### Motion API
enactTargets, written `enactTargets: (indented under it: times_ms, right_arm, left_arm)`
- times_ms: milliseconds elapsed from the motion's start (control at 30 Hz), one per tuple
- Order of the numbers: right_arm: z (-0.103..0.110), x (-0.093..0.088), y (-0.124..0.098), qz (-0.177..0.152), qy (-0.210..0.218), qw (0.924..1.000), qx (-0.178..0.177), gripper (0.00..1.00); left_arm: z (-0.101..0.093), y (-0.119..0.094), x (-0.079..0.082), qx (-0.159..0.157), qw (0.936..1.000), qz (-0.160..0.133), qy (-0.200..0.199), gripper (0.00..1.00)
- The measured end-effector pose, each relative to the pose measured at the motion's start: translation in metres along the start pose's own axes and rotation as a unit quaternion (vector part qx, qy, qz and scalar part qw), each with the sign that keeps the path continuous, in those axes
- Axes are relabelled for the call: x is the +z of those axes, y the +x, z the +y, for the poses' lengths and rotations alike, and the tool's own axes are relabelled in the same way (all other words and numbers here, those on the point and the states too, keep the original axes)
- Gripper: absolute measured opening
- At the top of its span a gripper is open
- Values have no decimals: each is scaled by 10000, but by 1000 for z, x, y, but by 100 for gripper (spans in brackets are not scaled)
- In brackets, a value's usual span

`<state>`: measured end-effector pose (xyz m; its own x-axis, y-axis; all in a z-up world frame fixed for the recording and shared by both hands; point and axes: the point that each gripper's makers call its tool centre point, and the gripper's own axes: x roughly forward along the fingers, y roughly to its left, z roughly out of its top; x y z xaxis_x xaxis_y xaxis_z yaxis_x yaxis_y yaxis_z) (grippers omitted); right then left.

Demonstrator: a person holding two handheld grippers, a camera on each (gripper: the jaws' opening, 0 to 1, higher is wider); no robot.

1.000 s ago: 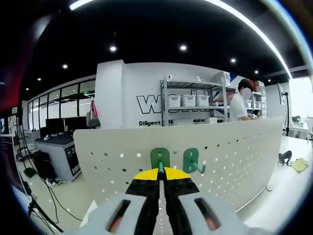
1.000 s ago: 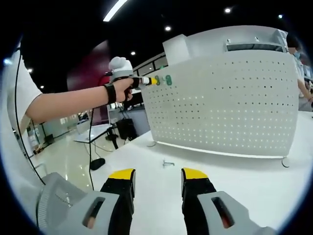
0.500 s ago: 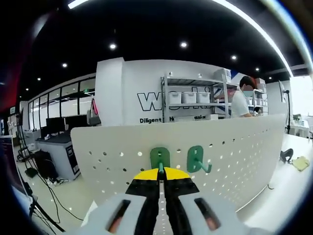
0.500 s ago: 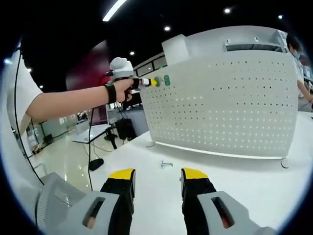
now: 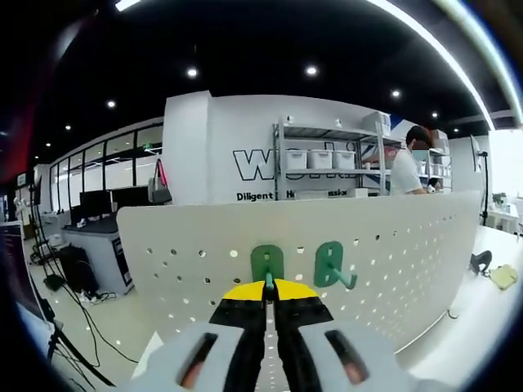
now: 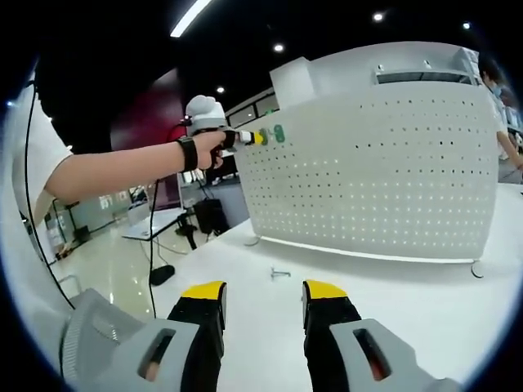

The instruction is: Insert the hook assembly into the mounting plate slot until the hook locks in place.

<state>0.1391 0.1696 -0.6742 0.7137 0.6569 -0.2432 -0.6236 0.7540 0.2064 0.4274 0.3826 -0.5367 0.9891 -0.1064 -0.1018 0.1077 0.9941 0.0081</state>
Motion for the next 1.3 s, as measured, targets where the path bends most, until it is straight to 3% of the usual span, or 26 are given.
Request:
enactTargets:
  times_ms: [567, 1067, 1300]
  right_arm:
    - [6, 1, 3, 32, -39, 10000, 84, 38]
    - [17, 4, 3, 89, -185, 9997, 147, 38]
    - [21, 2, 2, 107, -204, 9997, 112, 37]
  left_arm:
    - [0, -6, -3, -321, 9990, 63, 307, 6]
    - [-8, -45, -3, -589, 9973, -45, 430, 13]
    - [-16, -65, -19, -798, 9958, 127, 434, 15]
